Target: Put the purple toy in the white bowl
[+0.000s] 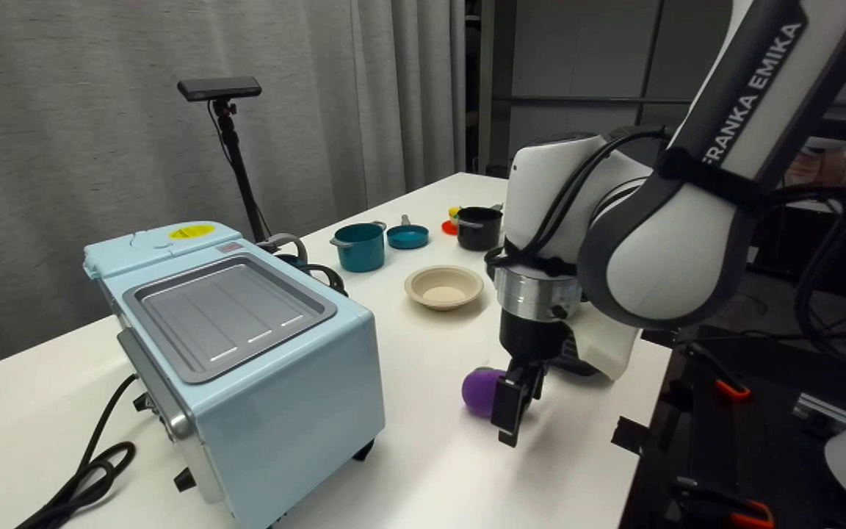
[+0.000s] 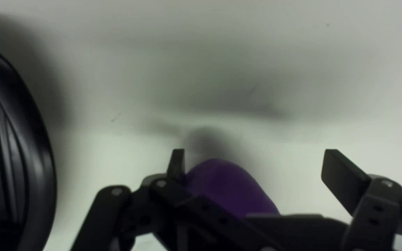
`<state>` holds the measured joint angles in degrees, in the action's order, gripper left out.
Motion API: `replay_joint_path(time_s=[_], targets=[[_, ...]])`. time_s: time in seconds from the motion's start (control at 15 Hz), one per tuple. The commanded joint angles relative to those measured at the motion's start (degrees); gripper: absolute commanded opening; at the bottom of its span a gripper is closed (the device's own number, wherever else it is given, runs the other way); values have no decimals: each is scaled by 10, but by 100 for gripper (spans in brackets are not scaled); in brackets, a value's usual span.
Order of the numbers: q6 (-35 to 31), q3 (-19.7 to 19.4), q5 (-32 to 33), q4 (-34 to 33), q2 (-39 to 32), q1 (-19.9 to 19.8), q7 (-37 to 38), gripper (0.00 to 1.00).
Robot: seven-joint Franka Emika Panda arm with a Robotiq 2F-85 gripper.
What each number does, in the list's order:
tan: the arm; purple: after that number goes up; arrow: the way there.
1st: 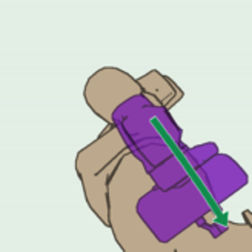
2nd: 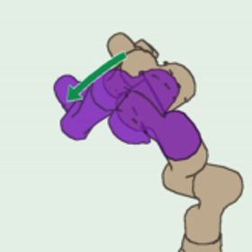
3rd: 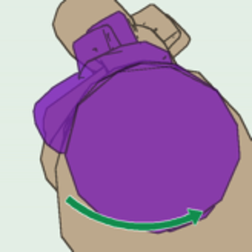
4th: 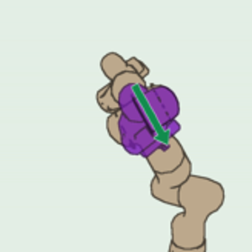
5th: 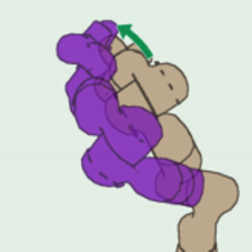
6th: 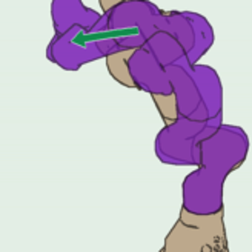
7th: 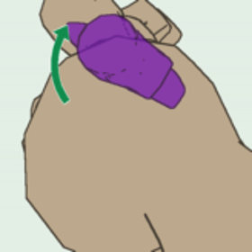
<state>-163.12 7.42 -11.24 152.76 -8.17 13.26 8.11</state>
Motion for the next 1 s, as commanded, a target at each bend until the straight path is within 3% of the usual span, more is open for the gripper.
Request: replay_joint_path(time_s=[0.0,0.07,0.2,0.27,0.67,0.8,0.93], targets=[[-22,-19,70,-37,-41,-1,46,100],[-23,-26,84,-44,-46,1,55,96],[-21,-38,107,-56,-53,4,70,72],[-22,-44,115,-61,-55,5,76,69],[-14,-51,119,-89,-39,-7,71,24],[-13,-55,119,-105,-31,-13,68,12],[-11,-65,125,-127,-32,-18,71,8]])
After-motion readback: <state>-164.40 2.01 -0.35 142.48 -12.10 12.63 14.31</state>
